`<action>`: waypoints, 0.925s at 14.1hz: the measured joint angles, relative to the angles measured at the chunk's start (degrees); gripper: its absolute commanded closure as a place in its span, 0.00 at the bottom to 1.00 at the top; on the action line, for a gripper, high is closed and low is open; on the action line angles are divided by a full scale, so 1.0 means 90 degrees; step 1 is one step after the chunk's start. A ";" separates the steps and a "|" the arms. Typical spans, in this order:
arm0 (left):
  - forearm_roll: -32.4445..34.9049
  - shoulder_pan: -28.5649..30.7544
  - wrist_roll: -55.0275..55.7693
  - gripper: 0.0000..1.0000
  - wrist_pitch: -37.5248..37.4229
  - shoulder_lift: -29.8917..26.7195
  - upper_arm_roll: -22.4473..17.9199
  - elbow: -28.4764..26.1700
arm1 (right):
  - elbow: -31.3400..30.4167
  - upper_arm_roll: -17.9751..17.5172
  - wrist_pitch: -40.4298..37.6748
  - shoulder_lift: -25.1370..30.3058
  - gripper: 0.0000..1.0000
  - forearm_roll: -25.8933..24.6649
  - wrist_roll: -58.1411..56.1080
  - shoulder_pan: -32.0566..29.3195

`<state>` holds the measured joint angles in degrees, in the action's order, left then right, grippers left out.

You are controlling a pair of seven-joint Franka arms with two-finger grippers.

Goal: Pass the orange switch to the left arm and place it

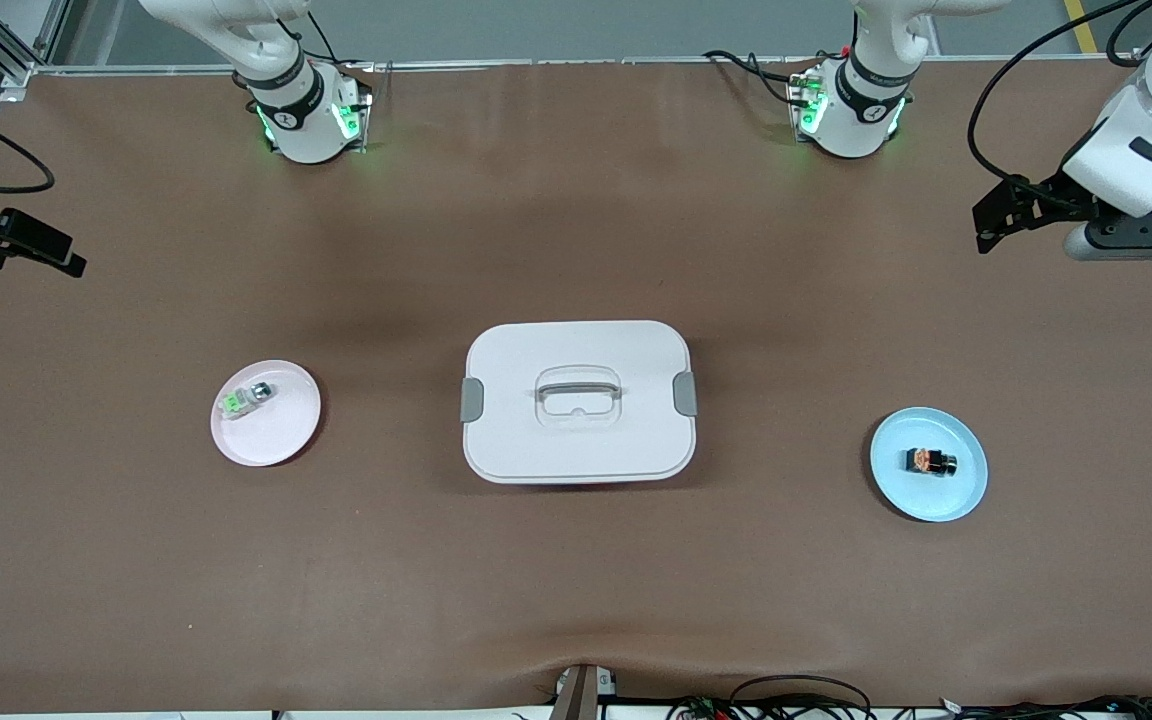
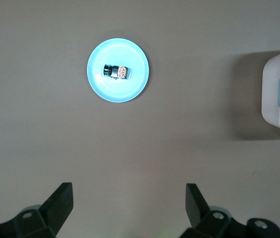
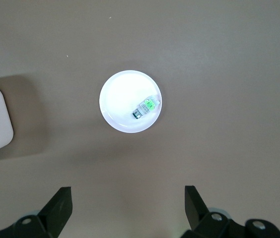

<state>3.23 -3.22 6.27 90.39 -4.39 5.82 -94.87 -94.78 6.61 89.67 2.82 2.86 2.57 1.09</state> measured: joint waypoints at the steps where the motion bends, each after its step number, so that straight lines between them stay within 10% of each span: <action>1: 0.0000 0.0000 0.0000 0.00 0.0009 0.0000 0.0001 0.0000 | -0.0136 0.0000 0.0076 0.0090 0.00 0.0000 -0.0001 -0.0005; 13: -0.0270 0.0139 -0.0009 0.00 0.0220 0.0005 -0.0071 -0.0063 | -0.0289 0.0010 0.0306 0.0258 0.00 -0.0077 -0.0001 -0.0024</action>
<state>0.80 -1.98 6.19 92.37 -4.34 5.18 -95.44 -97.38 6.71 92.43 5.15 2.17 2.55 0.87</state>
